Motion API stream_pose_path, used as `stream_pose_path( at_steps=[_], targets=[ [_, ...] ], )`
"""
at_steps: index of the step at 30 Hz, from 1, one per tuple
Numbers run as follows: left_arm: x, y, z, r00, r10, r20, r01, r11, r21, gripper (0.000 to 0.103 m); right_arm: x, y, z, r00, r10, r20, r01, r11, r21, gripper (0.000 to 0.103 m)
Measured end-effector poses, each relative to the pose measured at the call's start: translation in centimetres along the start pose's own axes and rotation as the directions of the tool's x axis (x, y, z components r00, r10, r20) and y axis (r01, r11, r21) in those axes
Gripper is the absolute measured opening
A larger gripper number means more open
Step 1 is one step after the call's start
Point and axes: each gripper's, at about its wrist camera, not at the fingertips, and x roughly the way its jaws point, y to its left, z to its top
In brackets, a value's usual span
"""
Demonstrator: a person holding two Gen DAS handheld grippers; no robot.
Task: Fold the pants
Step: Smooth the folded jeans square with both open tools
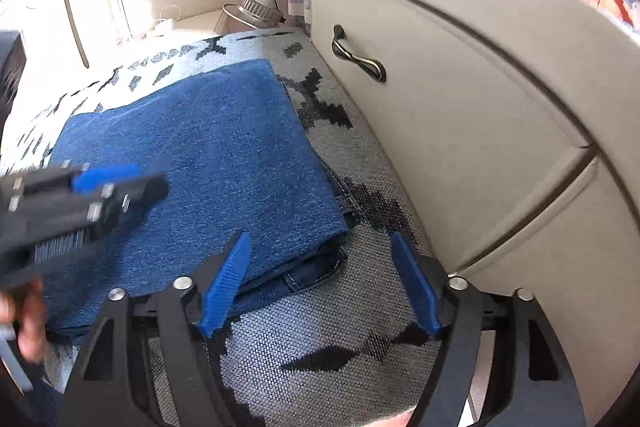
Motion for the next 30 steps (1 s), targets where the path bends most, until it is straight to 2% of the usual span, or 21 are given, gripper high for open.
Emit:
stream_pose_path(
  at_steps=[3, 10, 12, 14, 17, 18, 19, 20, 23, 26, 30],
  targets=[
    [-1.4, 0.0, -2.0, 1.000, 0.005, 0.006, -0.005, 1.000, -0.026, 0.041, -0.6, 0.7, 0.4, 1.000, 0.013, 0.024, -0.013, 1.000, -0.011, 0.080],
    [-4.9, 1.1, -6.2, 1.000, 0.025, 0.016, -0.024, 0.995, -0.096, 0.046, -0.1, 4.0, 1.6, 0.992, 0.117, 0.041, -0.116, 0.992, -0.047, 0.081],
    [-6.0, 1.6, -6.9, 1.000, 0.025, 0.015, -0.023, 0.993, -0.114, 0.046, 0.8, 4.9, 1.5, 0.994, 0.104, 0.019, -0.102, 0.992, -0.073, 0.081],
    [-7.6, 2.7, -6.8, 0.996, 0.070, 0.056, -0.061, 0.986, -0.156, 0.045, 1.6, 5.4, 0.9, 0.998, 0.070, 0.003, -0.069, 0.992, -0.103, 0.081],
    [-7.9, 3.9, -4.3, 0.992, 0.083, 0.093, -0.069, 0.987, -0.146, 0.043, 1.5, 5.2, 0.4, 0.997, 0.072, 0.012, -0.070, 0.993, -0.097, 0.080],
    [-7.3, 4.0, -3.3, 0.992, 0.084, 0.092, -0.072, 0.989, -0.131, 0.039, 1.4, 5.2, 0.2, 0.998, 0.068, 0.011, -0.067, 0.993, -0.098, 0.080],
    [-6.5, 4.1, -2.0, 0.993, 0.077, 0.089, -0.066, 0.991, -0.112, 0.030, 1.3, 5.2, 0.2, 0.998, 0.064, 0.011, -0.062, 0.993, -0.100, 0.080],
    [-5.2, 4.2, -0.3, 0.995, 0.056, 0.088, -0.048, 0.995, -0.092, 0.029, 1.2, 5.2, 0.1, 0.998, 0.062, 0.011, -0.061, 0.993, -0.100, 0.080],
    [-1.0, 3.7, 3.7, 0.999, 0.028, 0.047, -0.027, 0.999, -0.025, 0.029, 1.0, 4.7, 0.0, 0.997, 0.076, 0.007, -0.075, 0.993, -0.086, 0.080],
    [2.5, 3.0, 6.6, 0.999, 0.034, 0.018, -0.034, 0.999, 0.032, 0.029, 1.0, 4.5, -0.1, 0.996, 0.085, 0.003, -0.085, 0.993, -0.079, 0.080],
    [5.1, 3.2, 8.9, 0.998, 0.055, -0.003, -0.055, 0.998, 0.008, 0.030, 0.7, 4.3, -0.1, 0.996, 0.086, 0.000, -0.085, 0.994, -0.071, 0.081]
  ],
)
